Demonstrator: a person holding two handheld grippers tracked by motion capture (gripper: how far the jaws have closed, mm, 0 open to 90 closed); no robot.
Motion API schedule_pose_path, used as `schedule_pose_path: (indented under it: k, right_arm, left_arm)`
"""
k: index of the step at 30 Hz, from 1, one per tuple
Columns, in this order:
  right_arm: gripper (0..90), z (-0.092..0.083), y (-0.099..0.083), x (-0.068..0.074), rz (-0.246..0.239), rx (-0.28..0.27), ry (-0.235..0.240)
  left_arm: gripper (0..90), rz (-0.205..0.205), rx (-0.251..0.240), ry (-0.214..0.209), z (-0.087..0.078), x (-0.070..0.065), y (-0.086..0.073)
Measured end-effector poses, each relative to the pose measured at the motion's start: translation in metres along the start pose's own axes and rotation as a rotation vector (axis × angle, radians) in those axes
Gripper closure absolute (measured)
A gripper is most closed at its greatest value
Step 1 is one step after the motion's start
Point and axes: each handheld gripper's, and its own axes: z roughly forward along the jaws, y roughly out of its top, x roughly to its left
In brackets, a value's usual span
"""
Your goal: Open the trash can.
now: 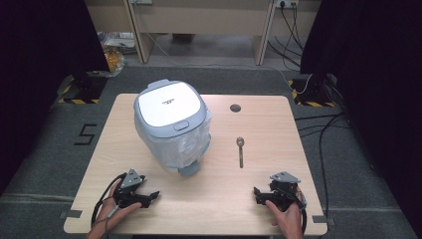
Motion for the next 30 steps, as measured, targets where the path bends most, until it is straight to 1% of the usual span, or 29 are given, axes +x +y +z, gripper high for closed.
schedule_pose_path:
  k: [17,19,21,22,23,24,25,26,28,29,30]
  right_arm:
    - [0.8,-0.001,0.0,0.0,0.002,0.0,-0.002]
    - [0.7,-0.001,-0.001,0.0,-0.005,-0.002,0.0]
    - [0.7,-0.001,-0.001,0.0,-0.005,-0.002,0.0]
    - [0.8,-0.001,-0.001,0.0,-0.005,-0.003,0.001]
    - [0.8,-0.001,-0.001,0.0,-0.005,-0.003,0.001]
    - [1.5,-0.001,-0.001,0.0,0.0,-0.005,0.0]
    - [1.5,-0.001,-0.001,0.0,0.0,-0.005,0.0]
    - [1.7,-0.001,-0.002,0.0,-0.001,-0.007,0.0]
    - [1.6,-0.001,-0.002,0.0,-0.002,-0.007,0.0]
    - [1.6,-0.001,-0.002,0.0,-0.002,-0.007,0.0]
    - [1.7,-0.001,-0.002,-0.001,-0.003,-0.007,0.001]
  left_arm:
    - [15.0,-0.001,0.003,0.004,0.0,0.0,0.0]
    - [15.4,0.001,0.002,0.002,0.0,-0.001,0.001]
    - [15.8,0.0,-0.005,0.003,0.0,-0.002,0.001]
    - [15.8,0.005,-0.018,-0.001,0.001,-0.003,0.002]
    - [15.9,0.005,-0.018,-0.001,0.001,-0.003,0.002]
    - [15.9,0.005,-0.032,-0.011,0.001,-0.006,0.005]
    - [15.9,0.005,-0.032,-0.011,0.001,-0.006,0.005]
    - [16.0,0.015,-0.051,-0.025,0.001,-0.01,0.009]
    - [16.2,0.022,-0.069,-0.05,0.003,-0.016,0.015]
    - [16.6,0.022,-0.069,-0.05,0.003,-0.016,0.015]
    - [17.1,0.031,-0.092,-0.076,0.005,-0.022,0.021]
